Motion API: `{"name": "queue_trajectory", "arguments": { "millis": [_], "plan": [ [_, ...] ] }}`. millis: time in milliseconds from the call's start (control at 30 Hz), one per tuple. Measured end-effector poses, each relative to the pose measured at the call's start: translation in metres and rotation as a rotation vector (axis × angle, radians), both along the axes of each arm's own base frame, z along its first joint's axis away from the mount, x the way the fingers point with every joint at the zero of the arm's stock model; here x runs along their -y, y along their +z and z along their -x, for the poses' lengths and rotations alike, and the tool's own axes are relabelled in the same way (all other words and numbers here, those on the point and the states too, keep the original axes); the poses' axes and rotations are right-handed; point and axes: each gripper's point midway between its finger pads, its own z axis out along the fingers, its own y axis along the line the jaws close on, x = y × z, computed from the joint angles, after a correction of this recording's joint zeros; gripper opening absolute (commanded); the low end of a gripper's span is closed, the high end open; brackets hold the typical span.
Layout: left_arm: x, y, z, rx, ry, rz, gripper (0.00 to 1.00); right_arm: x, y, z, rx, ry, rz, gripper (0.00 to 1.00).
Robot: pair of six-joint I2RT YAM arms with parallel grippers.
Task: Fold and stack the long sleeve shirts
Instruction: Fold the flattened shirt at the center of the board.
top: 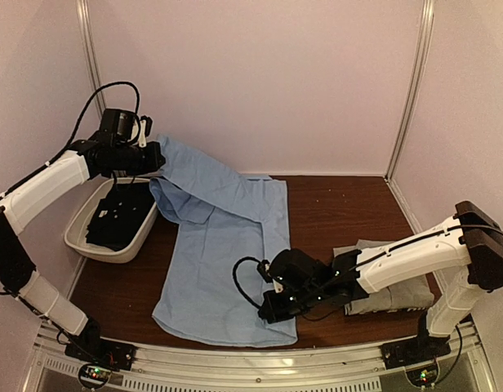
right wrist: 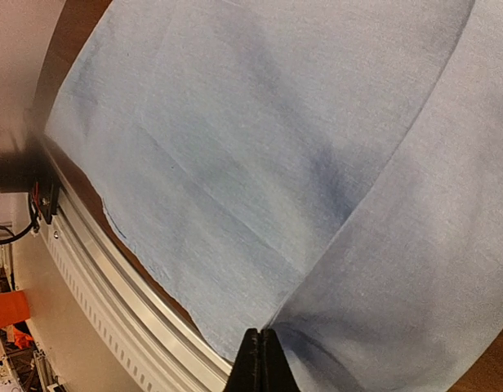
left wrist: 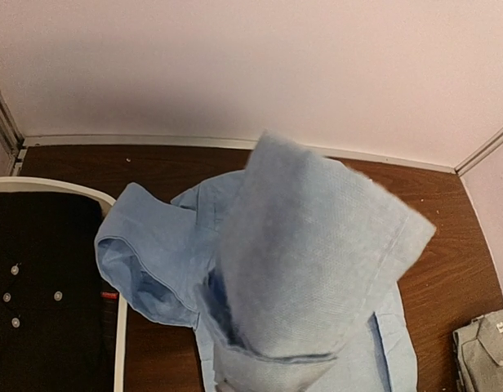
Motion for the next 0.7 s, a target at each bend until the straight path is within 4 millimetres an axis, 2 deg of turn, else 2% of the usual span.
{"name": "queue_trajectory", "arguments": {
  "millis": [300,700],
  "plan": [
    [0.000,0.000,0.001,0.001,-0.001,0.001,0.00,-0.004,0.005,0.001,-0.003,0.009,-0.027,0.00],
    [0.000,0.006,0.003,0.011,-0.004,0.007,0.00,-0.008,0.024,0.004,0.003,0.029,-0.083,0.00]
  ]
}}
